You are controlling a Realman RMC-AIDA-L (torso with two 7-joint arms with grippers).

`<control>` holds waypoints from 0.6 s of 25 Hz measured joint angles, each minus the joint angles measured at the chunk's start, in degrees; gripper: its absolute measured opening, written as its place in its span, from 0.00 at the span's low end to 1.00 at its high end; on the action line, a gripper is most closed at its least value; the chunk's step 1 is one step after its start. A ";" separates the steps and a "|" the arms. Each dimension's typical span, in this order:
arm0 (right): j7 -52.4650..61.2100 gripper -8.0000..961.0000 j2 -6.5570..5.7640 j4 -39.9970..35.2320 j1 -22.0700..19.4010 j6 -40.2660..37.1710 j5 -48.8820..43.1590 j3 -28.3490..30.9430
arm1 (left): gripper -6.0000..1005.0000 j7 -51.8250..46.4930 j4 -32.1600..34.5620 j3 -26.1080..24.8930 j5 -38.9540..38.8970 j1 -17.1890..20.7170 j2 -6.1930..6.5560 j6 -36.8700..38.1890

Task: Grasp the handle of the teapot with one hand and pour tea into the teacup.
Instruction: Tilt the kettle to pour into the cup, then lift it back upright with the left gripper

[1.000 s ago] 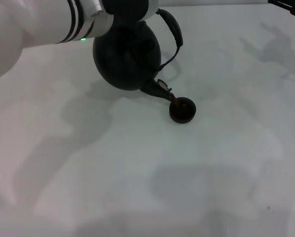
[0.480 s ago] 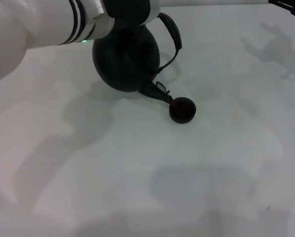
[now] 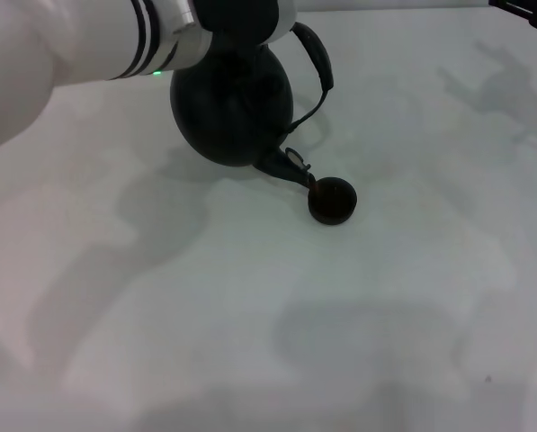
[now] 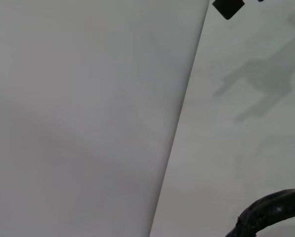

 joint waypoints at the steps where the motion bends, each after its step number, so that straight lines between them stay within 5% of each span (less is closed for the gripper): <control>1: 0.00 0.90 0.00 0.00 0.00 -0.01 0.00 0.00 | 0.12 0.00 0.00 0.00 0.00 0.00 0.00 0.00; 15: -0.09 0.90 0.00 -0.15 0.00 -0.08 0.00 0.00 | 0.12 -0.05 -0.77 0.05 0.07 -0.59 0.00 -0.01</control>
